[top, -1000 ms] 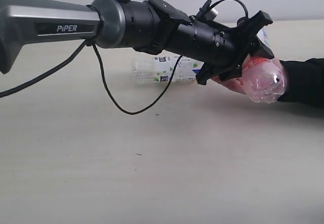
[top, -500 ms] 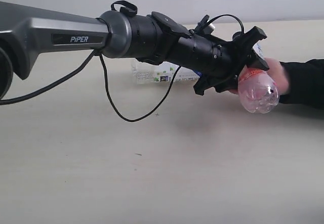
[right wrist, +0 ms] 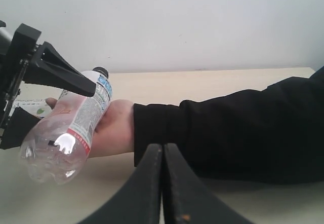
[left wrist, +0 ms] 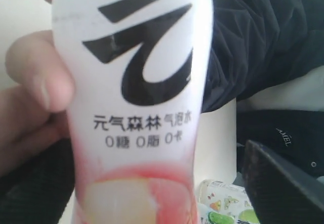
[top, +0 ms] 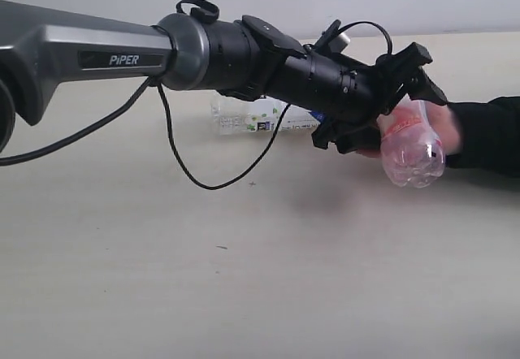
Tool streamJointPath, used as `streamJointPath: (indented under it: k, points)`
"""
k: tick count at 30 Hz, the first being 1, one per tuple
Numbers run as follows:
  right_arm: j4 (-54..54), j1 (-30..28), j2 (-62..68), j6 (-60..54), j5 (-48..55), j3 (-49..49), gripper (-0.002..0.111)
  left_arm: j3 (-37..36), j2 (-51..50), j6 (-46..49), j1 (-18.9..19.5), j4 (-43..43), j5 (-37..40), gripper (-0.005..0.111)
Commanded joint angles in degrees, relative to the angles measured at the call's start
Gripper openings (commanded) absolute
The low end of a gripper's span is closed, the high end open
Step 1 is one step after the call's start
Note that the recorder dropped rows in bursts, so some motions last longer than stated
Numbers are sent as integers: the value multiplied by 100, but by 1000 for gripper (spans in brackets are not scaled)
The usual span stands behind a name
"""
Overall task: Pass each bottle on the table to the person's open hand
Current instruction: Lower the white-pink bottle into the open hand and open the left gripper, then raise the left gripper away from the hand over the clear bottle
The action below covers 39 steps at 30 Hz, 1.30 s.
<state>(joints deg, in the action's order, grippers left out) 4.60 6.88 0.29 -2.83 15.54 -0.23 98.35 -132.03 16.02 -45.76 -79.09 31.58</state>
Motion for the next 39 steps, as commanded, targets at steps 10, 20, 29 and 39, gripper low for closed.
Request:
streamJointPath:
  k: [10,20,29,39]
  points:
    - [-22,-26,-29,-6,-28,23,0,28,528,173,669,553,1453,84]
    - [-22,-26,-29,-6,-28,23,0,28,1045,1037,1486,1162,3017,45]
    - [-22,-26,-29,-6,-28,23,0,28,1469,1660,1652,2607,3838,0]
    - [-22,-26,-29,-6,-28,23,0,28,1870,1495,1662,5489,3534,0]
